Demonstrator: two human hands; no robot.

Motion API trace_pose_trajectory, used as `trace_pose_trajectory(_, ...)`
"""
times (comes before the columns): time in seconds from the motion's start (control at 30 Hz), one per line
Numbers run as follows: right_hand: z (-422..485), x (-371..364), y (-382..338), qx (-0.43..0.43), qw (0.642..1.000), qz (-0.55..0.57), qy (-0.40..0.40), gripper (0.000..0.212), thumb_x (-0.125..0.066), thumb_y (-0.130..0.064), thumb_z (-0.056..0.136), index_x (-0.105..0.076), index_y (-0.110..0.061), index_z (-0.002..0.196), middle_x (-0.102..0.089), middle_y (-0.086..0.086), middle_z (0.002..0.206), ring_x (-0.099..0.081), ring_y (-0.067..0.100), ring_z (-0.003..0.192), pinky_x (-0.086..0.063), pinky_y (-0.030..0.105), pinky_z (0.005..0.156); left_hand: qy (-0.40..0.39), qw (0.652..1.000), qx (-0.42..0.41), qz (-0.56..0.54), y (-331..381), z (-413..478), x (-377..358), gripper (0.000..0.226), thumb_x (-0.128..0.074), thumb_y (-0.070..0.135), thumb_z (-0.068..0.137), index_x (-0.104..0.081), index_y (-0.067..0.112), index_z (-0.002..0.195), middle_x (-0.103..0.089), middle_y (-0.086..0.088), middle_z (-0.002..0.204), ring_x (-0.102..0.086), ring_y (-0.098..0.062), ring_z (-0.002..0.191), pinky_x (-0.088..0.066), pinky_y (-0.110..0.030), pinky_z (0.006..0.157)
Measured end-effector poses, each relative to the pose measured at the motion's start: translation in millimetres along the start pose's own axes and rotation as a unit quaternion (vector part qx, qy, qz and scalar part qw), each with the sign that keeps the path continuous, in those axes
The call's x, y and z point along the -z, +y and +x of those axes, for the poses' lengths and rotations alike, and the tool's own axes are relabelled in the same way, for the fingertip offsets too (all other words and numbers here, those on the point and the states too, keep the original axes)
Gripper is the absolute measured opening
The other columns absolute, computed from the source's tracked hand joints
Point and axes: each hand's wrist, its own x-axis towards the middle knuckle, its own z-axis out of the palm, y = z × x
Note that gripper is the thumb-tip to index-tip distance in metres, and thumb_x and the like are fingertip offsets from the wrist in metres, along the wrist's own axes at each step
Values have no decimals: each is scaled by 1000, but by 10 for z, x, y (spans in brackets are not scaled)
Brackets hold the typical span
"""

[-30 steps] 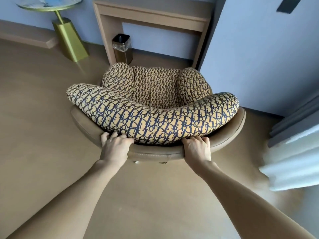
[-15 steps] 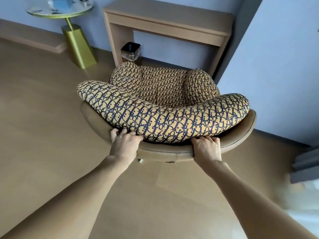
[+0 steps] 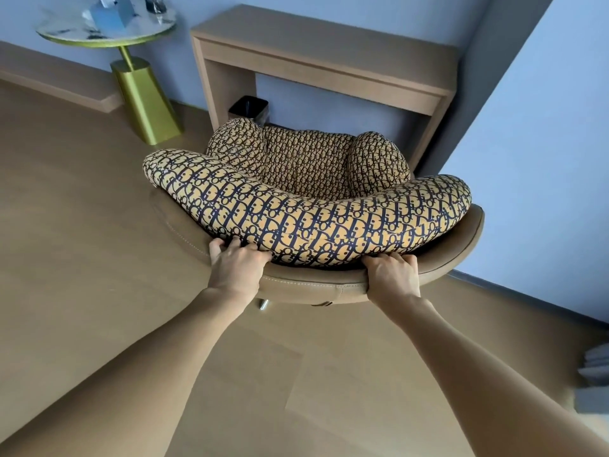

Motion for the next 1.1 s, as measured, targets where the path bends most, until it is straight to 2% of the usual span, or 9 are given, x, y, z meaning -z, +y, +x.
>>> trace_pose_trajectory(0.33,428,121,107,21,999,-15,-42,35,-53,-14,95,-59,-27,127,-68,-1,113,-56,24,115,-34,41,106,-32,999,-4,-2,89,391,66,49,-74,3,80,-68,31,119,-67,6,115,-47,-26,127,-19,-51,116)
trace_pose_trajectory(0.5,389,477,-55,34,988,-15,-153,41,-59,-12,94,-54,-17,135,-65,5,127,-55,27,124,-33,48,117,-123,990,-66,-4,-42,399,274,63,-79,21,77,-55,29,134,-60,2,127,-47,-25,126,-16,-54,121)
trace_pose_trajectory(0.57,365,726,-337,58,980,6,-191,33,-60,-11,96,-59,-10,128,-67,5,113,-61,25,106,-45,46,105,-178,977,-117,-17,-192,386,416,78,-81,32,75,-45,27,144,-55,1,137,-44,-25,131,-14,-52,123)
trace_pose_trajectory(0.63,360,975,-752,95,979,52,-173,28,-59,-9,95,-63,-11,123,-68,4,104,-60,21,88,-52,37,82,-196,965,-155,-81,-439,359,549,85,-80,33,77,-40,29,151,-48,5,149,-38,-18,140,-15,-46,125)
trace_pose_trajectory(0.67,371,1088,-969,113,979,78,-150,30,-58,-8,95,-64,-13,123,-69,4,108,-62,21,88,-51,36,79,-183,961,-163,-124,-581,356,607,82,-80,30,79,-41,32,151,-46,9,152,-38,-14,141,-17,-42,124)
trace_pose_trajectory(0.73,457,1309,-1436,133,980,131,-75,39,-55,-5,91,-59,-16,128,-64,7,125,-63,26,108,-51,41,92,-99,969,-150,-167,-986,433,755,72,-80,25,82,-49,33,146,-50,11,150,-42,-10,139,-26,-40,121)
trace_pose_trajectory(0.83,704,1508,-2053,138,978,156,-14,56,-56,-11,91,-44,-21,145,-45,6,149,-43,29,138,-37,50,114,1,982,-58,-182,-1650,799,891,72,-80,9,80,-52,27,143,-53,1,146,-49,-22,135,-37,-44,117)
trace_pose_trajectory(0.97,1141,1512,-2715,84,981,161,-67,73,-62,-21,93,-27,-31,156,-22,5,167,-19,29,154,-20,60,123,-15,982,-22,-187,-2405,1519,832,93,-76,-1,75,-37,36,151,-39,-3,157,-41,-27,140,-35,-46,118)
trace_pose_trajectory(1.1,1429,1475,-3172,20,984,150,-94,85,-64,-46,94,-13,-32,159,-11,6,169,-7,33,157,-10,64,124,-66,971,-42,-227,-2825,1963,775,99,-71,-7,74,-31,37,153,-34,-3,161,-40,-29,142,-39,-49,114)
